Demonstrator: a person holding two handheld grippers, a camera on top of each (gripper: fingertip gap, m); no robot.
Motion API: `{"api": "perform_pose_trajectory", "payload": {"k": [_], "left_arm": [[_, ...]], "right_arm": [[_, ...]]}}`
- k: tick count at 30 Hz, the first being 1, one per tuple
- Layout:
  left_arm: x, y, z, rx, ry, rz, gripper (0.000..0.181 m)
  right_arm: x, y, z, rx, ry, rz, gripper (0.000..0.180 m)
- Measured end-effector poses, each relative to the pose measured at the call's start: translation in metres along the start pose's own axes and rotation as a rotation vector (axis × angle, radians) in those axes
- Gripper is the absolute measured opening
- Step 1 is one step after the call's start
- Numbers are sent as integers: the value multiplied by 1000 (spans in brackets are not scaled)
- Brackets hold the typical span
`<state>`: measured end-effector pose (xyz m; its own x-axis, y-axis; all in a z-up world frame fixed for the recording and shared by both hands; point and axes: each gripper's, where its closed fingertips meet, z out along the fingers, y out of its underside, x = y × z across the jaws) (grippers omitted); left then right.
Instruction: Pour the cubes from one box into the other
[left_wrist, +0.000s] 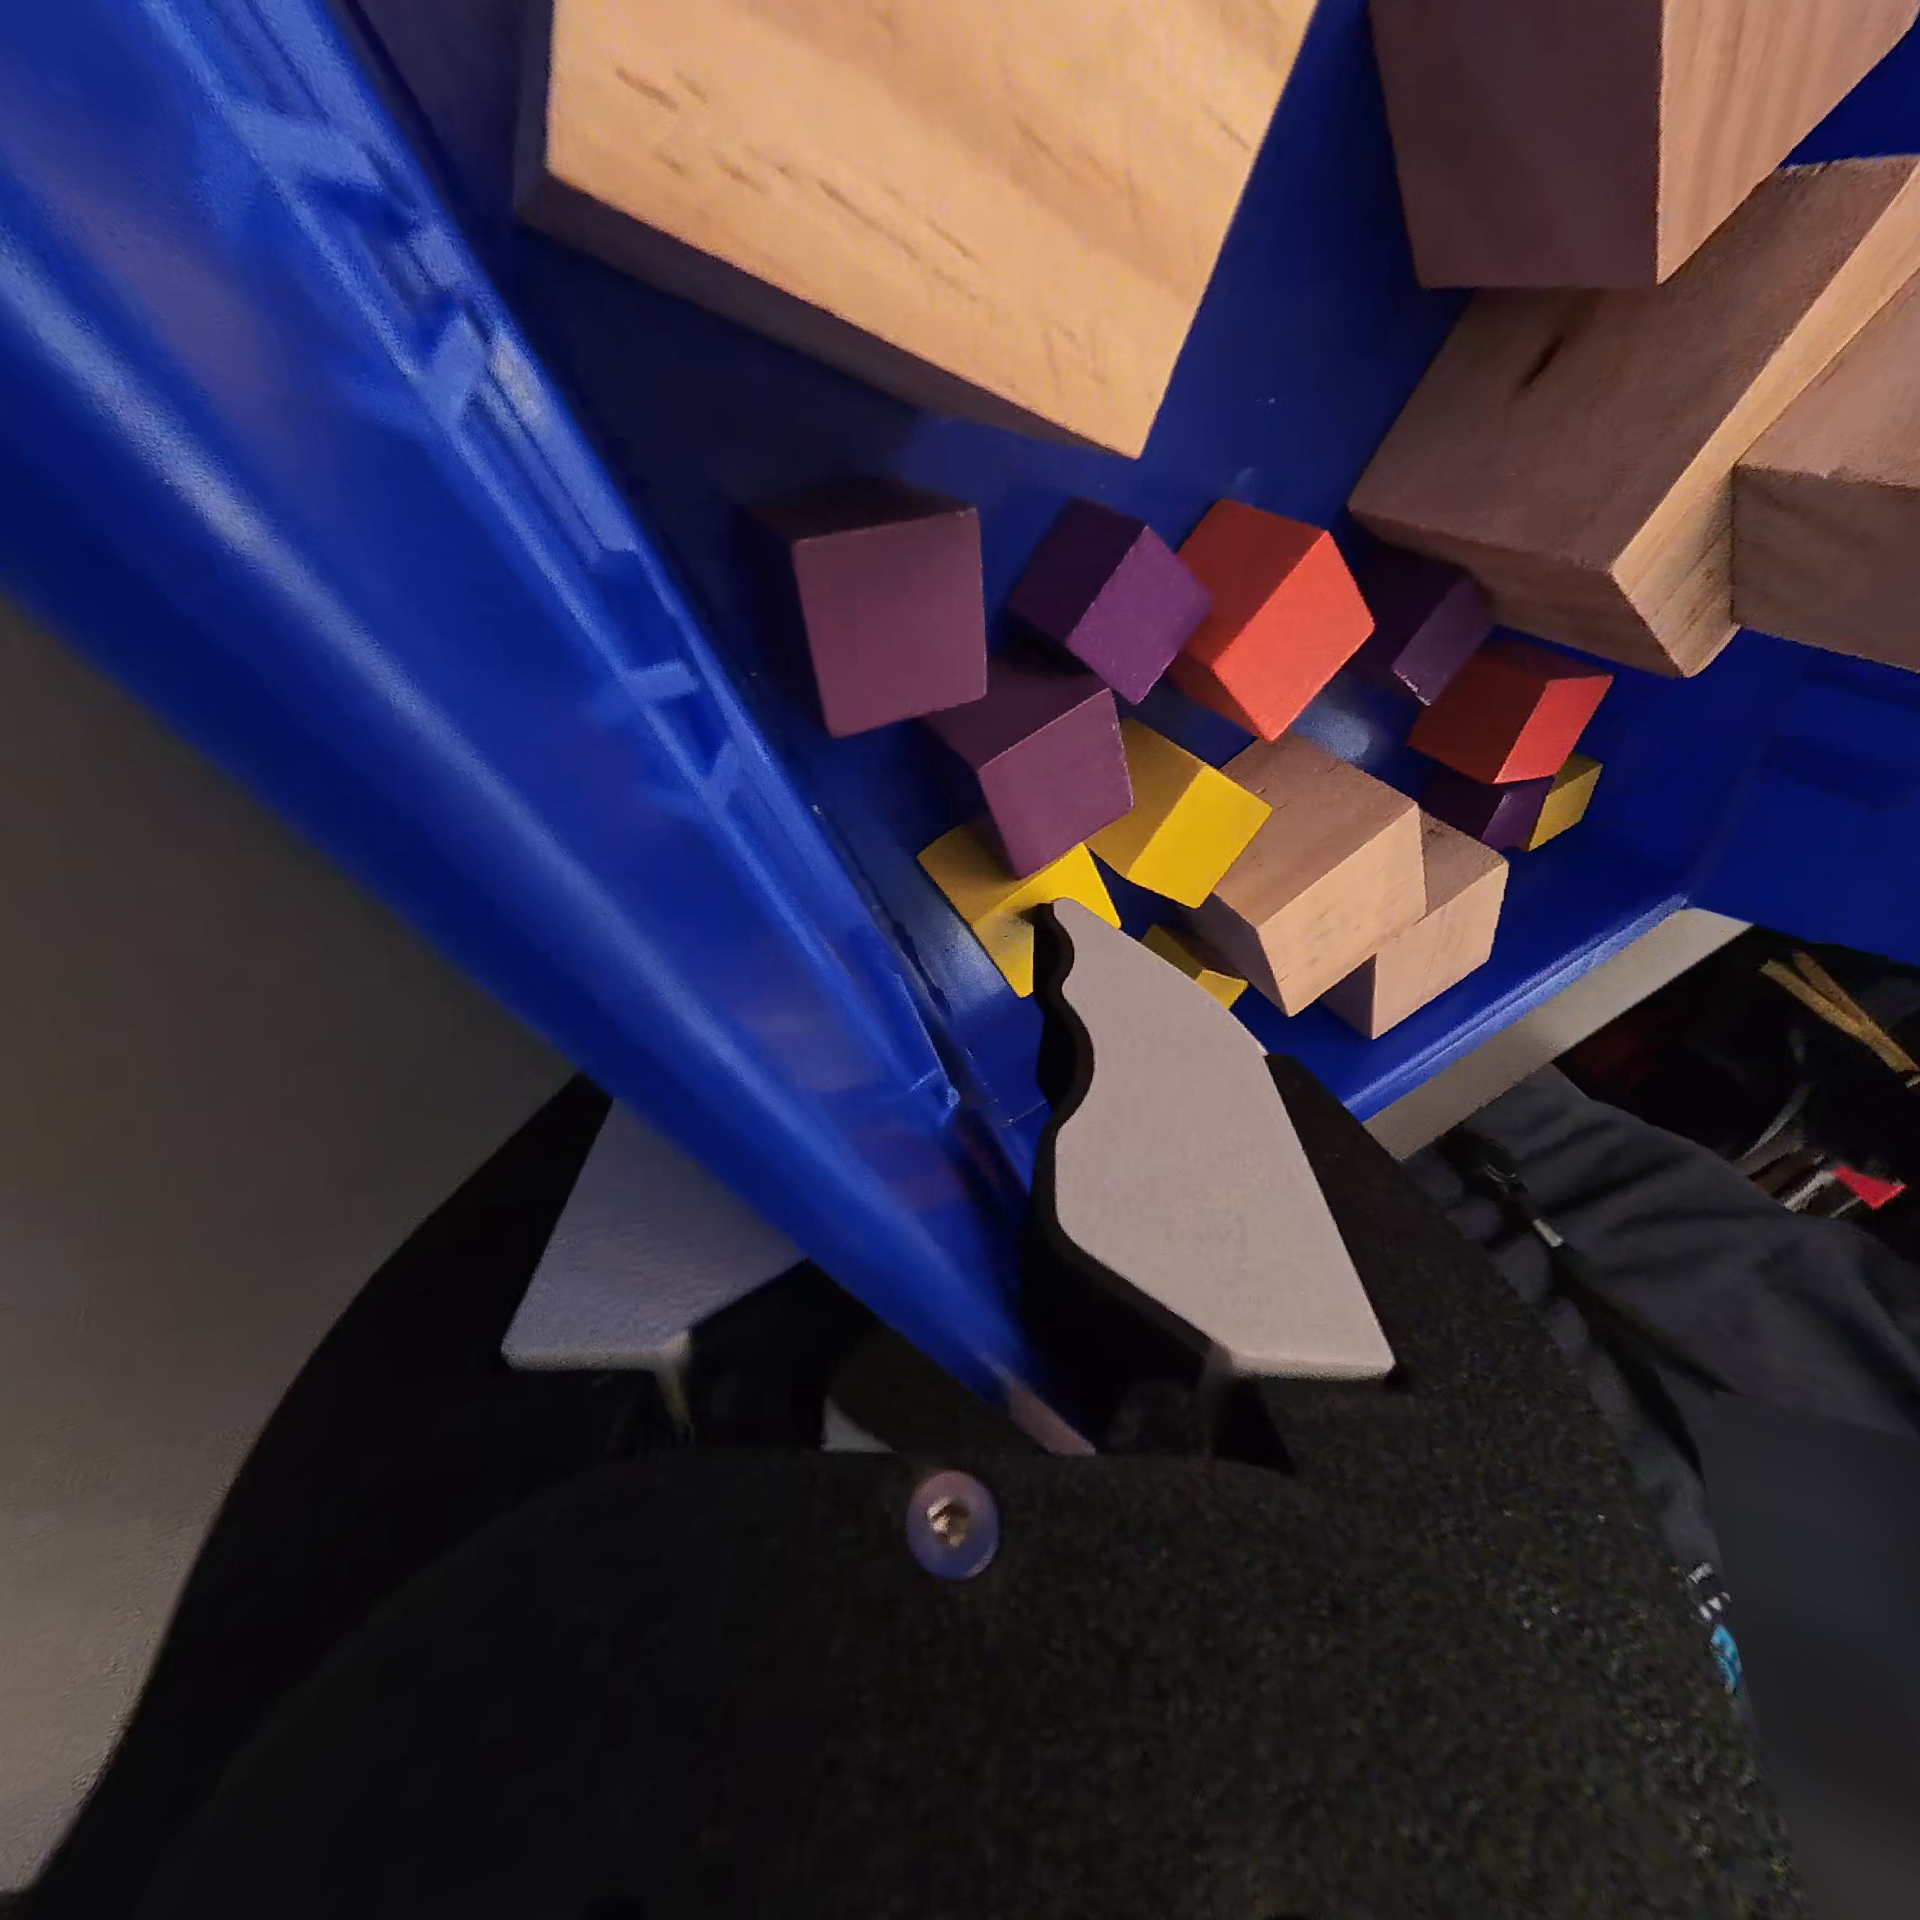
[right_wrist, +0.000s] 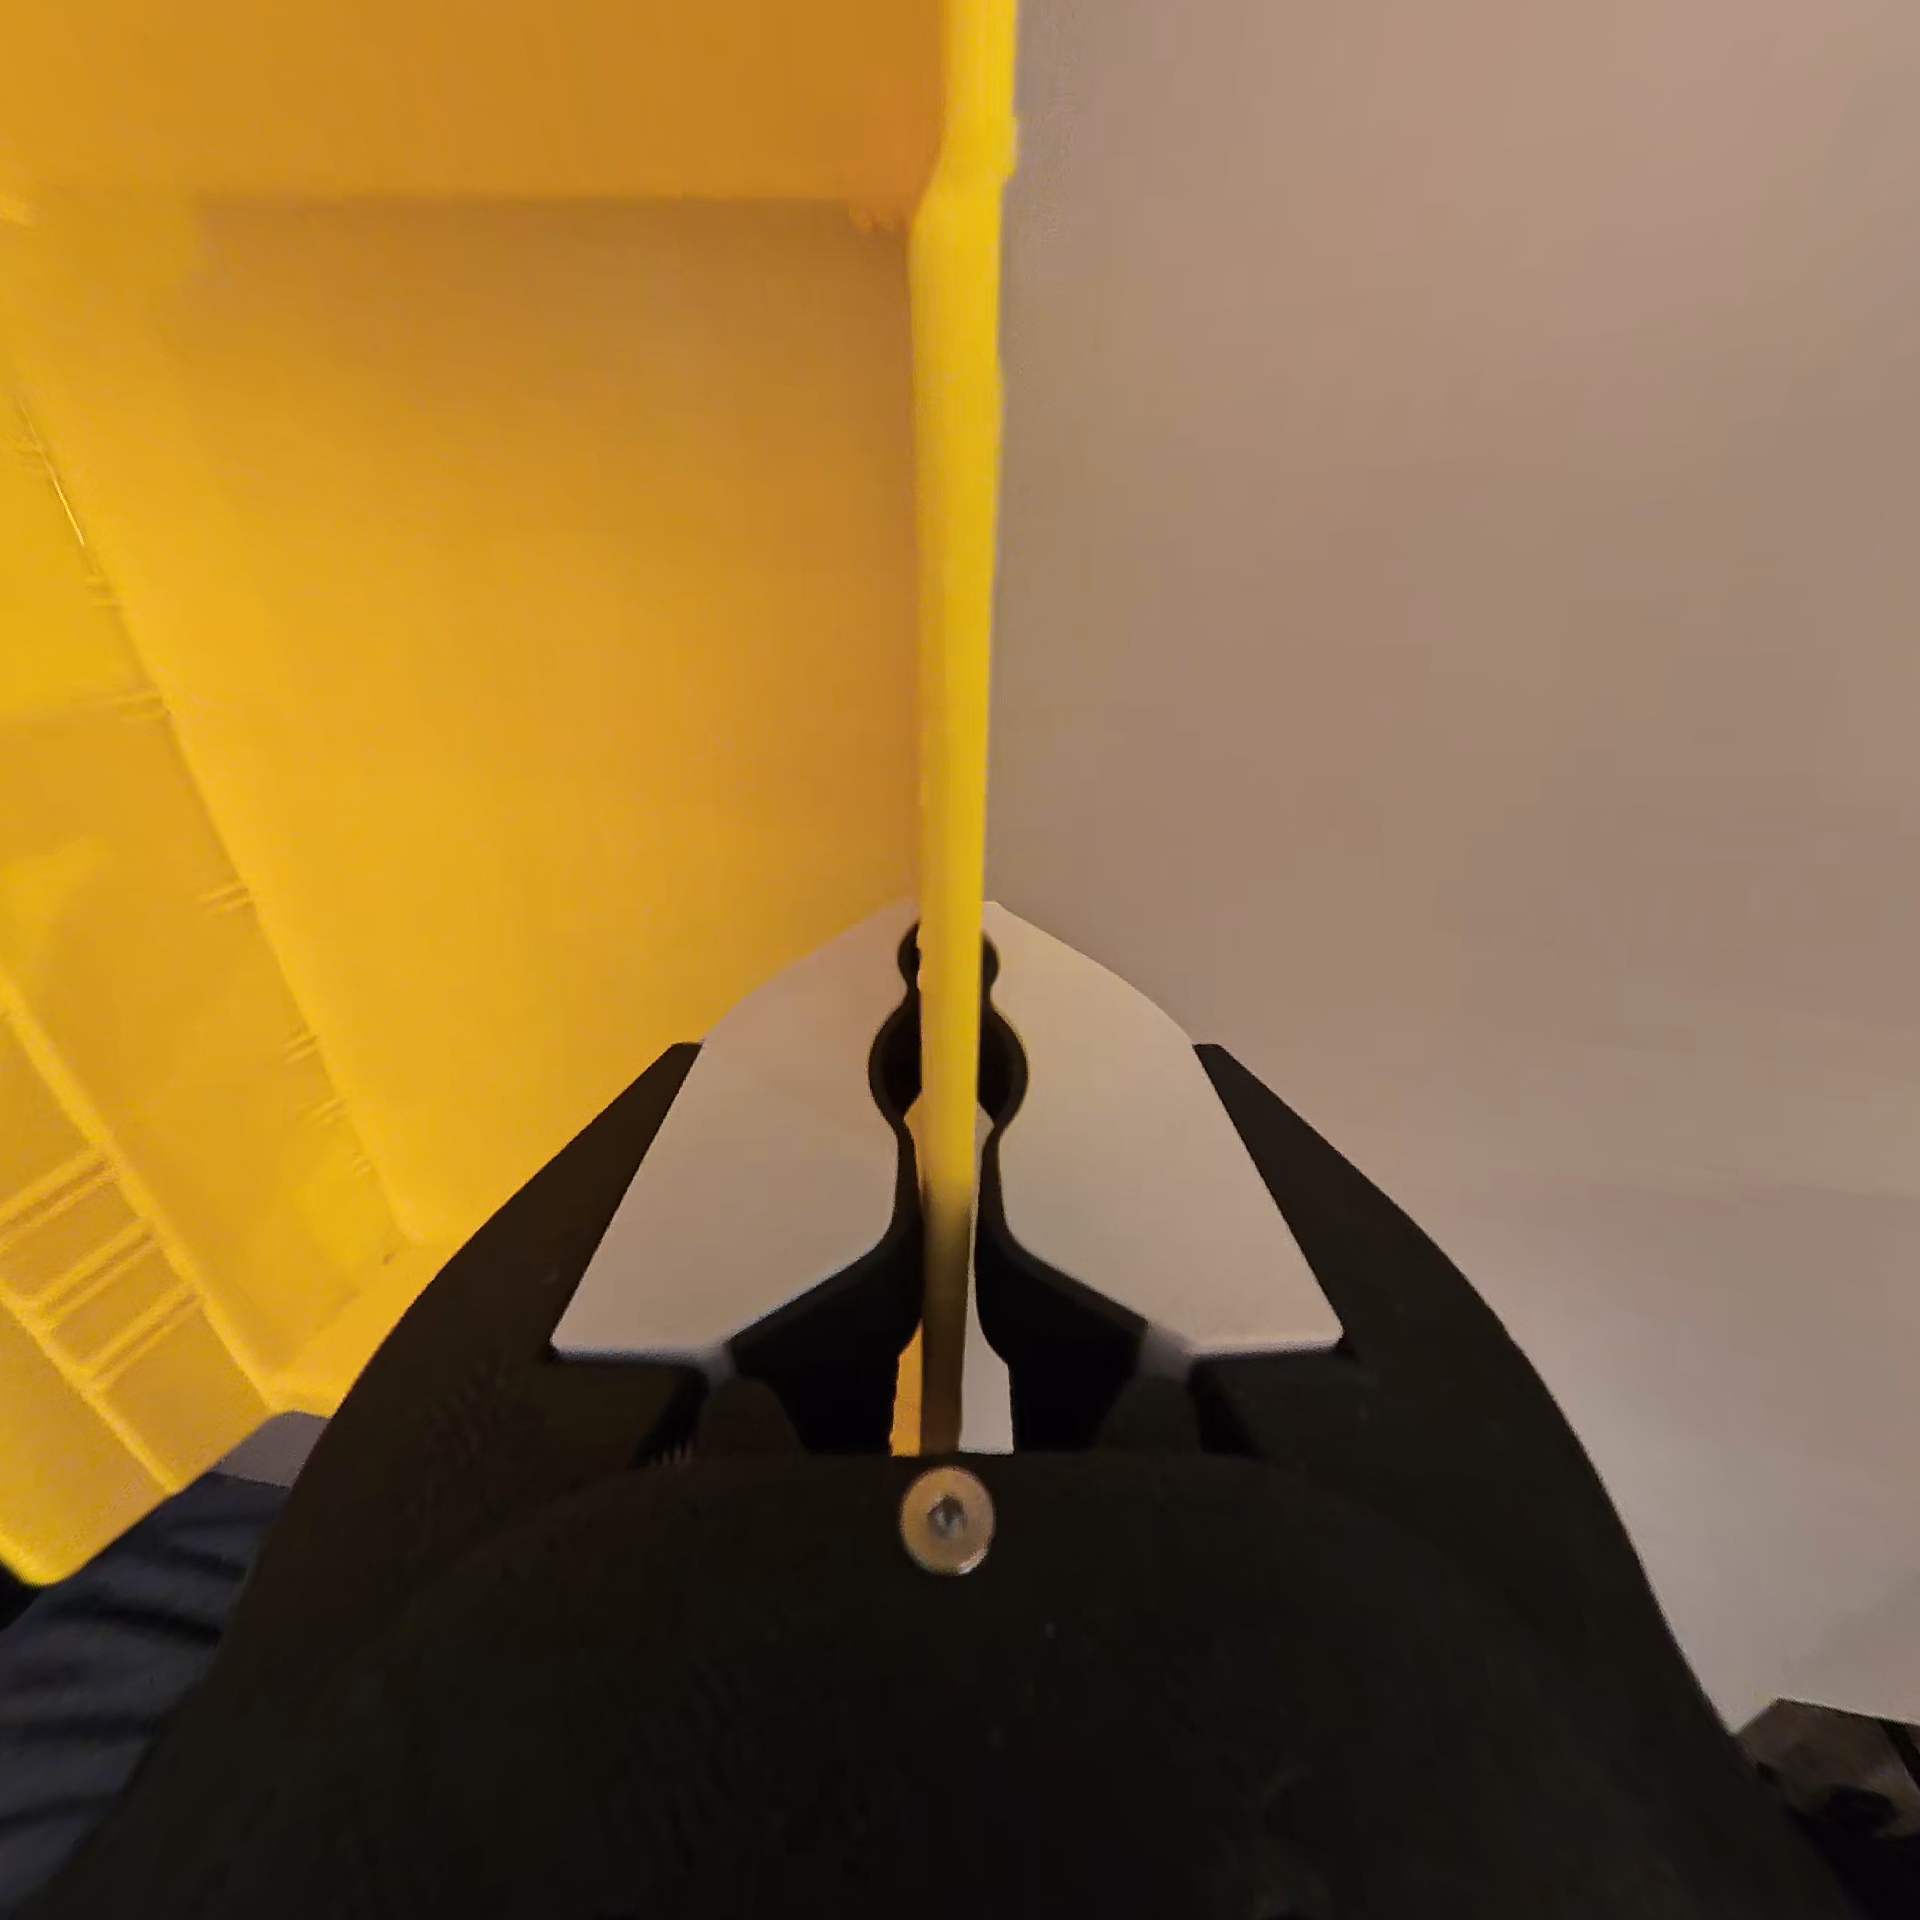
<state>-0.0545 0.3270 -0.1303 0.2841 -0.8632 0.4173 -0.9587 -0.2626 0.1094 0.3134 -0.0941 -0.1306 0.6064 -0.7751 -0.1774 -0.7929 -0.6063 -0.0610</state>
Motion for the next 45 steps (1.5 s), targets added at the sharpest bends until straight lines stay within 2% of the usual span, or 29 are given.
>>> {"api": "perform_pose_trajectory", "payload": {"k": [8,13,21,24,27,31,35,38,39,41,43,45], "left_arm": [[-55,24,-24,27,6,-40,30],[-61,29,-26,31,3,-21,30],[-65,31,-29,19,-3,8,30],[-67,31,-30,21,1,15,31],[-65,28,-31,49,28,27,38],[-61,22,-40,145,86,49,50],[-54,13,-76,372,145,77,51],[-45,5,-134,717,273,14,47],[-40,4,-159,858,334,3,33],[-16,13,-211,1130,470,60,29],[-1,25,-248,1334,426,132,29],[21,39,-278,1516,351,241,29]], "right_arm": [[-23,-3,4,-10,8,84,5],[-22,-6,4,-2,13,126,5],[-25,-6,5,27,7,67,5],[-30,-7,3,48,-2,9,14],[-31,-22,-12,188,23,-40,20],[-40,-46,-64,484,89,-121,38],[-64,-59,-138,865,223,-218,49],[-107,-50,-198,1203,254,-285,49],[-126,-44,-215,1313,248,-320,49],[-173,-30,-240,1497,186,-417,49],[-223,-20,-253,1590,45,-510,49],[-269,-14,-250,1580,-126,-591,54]]}}
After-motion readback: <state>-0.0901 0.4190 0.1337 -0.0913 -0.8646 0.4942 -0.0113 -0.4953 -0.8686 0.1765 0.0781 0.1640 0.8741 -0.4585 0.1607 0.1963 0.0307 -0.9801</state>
